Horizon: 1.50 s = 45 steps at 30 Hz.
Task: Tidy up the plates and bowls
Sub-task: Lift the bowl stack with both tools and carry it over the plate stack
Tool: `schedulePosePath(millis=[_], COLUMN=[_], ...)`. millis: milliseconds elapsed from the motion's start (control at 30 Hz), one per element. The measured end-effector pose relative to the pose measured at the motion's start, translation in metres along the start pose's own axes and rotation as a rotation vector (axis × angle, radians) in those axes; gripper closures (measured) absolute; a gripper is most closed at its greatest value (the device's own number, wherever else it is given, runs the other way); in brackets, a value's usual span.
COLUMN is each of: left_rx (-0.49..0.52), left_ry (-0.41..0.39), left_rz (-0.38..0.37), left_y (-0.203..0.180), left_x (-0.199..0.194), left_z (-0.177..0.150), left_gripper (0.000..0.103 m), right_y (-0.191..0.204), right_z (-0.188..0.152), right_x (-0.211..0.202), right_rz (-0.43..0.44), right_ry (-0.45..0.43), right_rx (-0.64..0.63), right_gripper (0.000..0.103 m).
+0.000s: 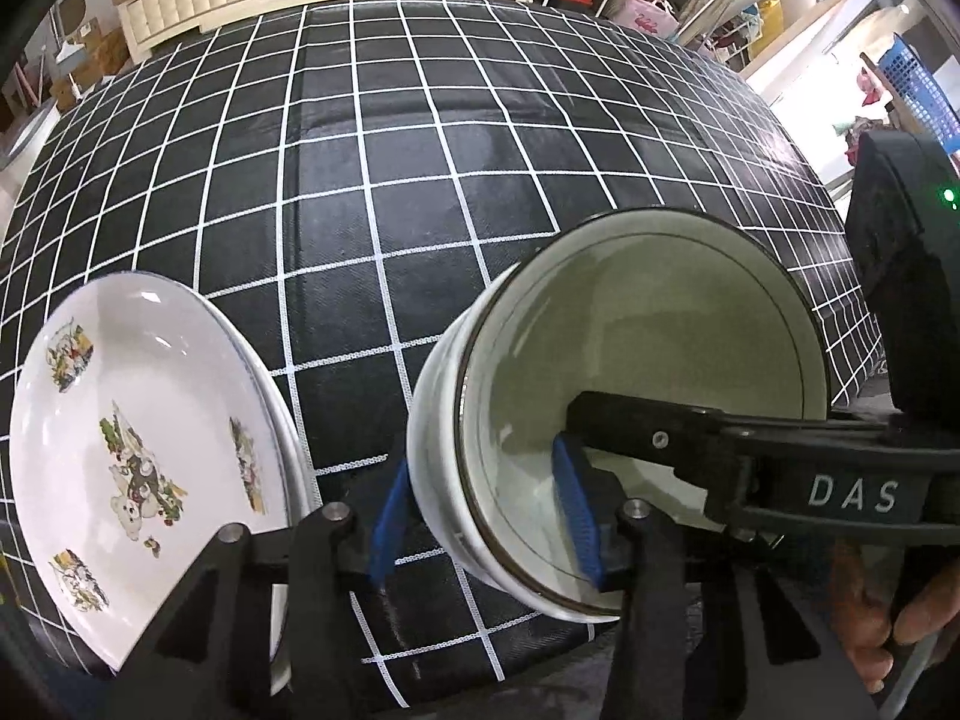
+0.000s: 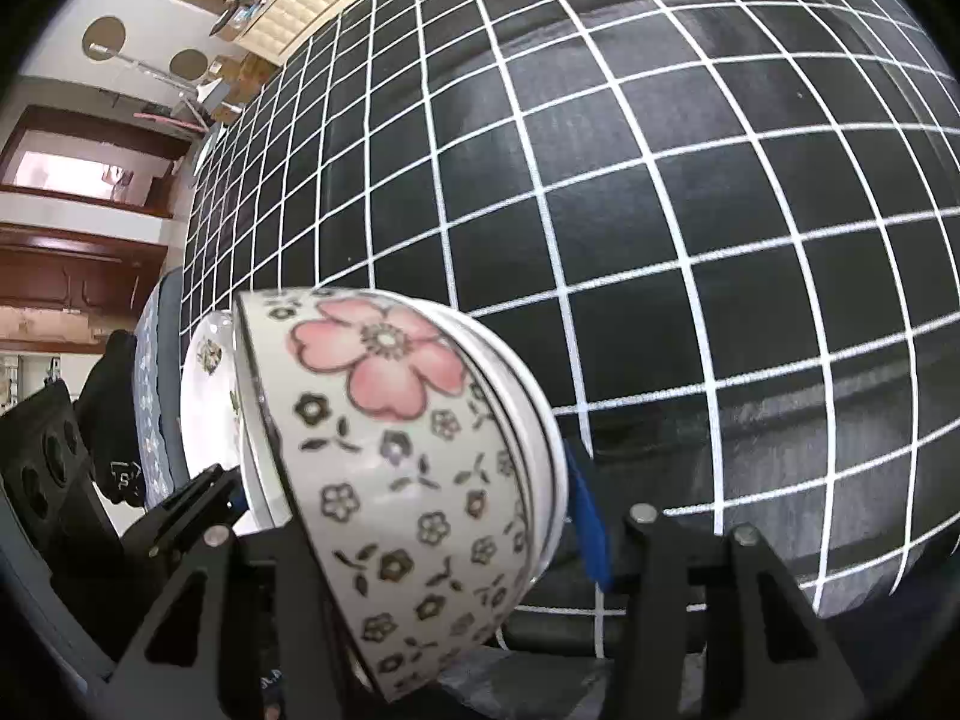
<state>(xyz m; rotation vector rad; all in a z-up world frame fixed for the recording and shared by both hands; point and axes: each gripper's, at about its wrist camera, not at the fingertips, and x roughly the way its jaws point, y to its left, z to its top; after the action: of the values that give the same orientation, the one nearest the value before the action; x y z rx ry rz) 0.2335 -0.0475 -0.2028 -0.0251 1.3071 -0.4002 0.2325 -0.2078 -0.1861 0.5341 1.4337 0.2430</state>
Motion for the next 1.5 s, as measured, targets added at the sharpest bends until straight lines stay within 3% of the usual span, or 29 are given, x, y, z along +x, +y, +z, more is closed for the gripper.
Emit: schedulePosePath(millis=[367, 733, 1100, 1500], left_rx=[-0.019, -0.036, -0.148, -0.268], left_ry=[0.013, -0.096, -0.178, -0.149], left_rz=[0.008, 0.007, 0.071, 0.121], left_y=[-0.02, -0.013, 0.055, 0.12], left_x=[0.002, -0.05, -0.109, -0.107], left_z=[0.002, 0.01, 0.002, -0.031], left_gripper=[0.061, 0.061, 0.061, 0.061], right_y=[0.012, 0.072, 0.157, 0.199], right_z=[-0.008, -0.001, 0.006, -0.004], right_x=[-0.006, -0.029, 0.002, 0.064], right_rz=[-0.029, -0.036, -0.002, 0.005], right_ry=[-0.01, -0.076, -0.037, 0.071], right_rx=[0.003, -0.11, -0.246, -0.317], right_gripper=[0.047, 0.047, 0.047, 0.047])
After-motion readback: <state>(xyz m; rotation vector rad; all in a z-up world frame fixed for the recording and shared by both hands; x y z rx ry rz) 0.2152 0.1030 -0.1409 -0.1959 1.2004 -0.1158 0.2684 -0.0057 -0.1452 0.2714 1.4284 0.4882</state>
